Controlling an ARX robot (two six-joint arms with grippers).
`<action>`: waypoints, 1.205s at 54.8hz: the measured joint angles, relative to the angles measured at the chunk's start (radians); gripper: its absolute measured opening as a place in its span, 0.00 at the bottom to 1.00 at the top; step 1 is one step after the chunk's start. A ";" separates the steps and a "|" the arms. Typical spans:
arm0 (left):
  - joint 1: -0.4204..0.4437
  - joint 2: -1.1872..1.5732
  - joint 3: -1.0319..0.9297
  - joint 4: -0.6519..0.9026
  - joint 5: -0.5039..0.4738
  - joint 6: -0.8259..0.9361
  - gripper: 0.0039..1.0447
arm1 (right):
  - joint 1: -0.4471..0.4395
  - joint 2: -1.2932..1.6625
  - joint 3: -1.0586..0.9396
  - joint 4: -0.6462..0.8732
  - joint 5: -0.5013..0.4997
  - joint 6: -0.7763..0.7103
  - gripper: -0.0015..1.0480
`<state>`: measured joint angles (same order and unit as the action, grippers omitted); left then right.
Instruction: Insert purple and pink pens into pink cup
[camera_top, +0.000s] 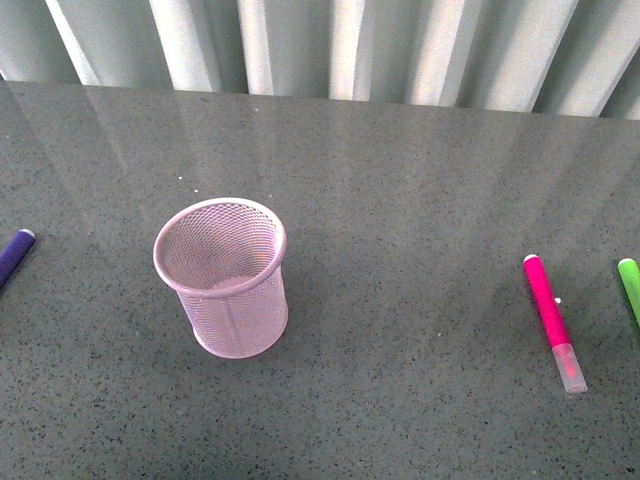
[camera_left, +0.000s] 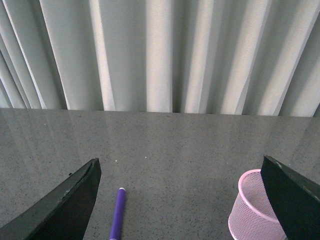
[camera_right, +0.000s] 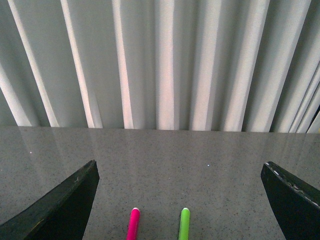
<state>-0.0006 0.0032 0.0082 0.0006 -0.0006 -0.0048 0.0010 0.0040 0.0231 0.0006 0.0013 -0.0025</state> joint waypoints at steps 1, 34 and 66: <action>0.000 0.000 0.000 0.000 0.000 0.000 0.94 | 0.000 0.000 0.000 0.000 0.000 0.000 0.93; 0.000 0.000 0.000 0.000 0.000 0.000 0.94 | 0.000 0.000 0.000 0.000 0.000 0.000 0.93; 0.000 0.000 0.000 0.000 0.000 0.000 0.94 | 0.000 0.000 0.000 0.000 0.000 0.000 0.93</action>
<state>-0.0006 0.0032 0.0082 0.0006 -0.0002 -0.0044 0.0010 0.0040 0.0231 0.0006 0.0013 -0.0025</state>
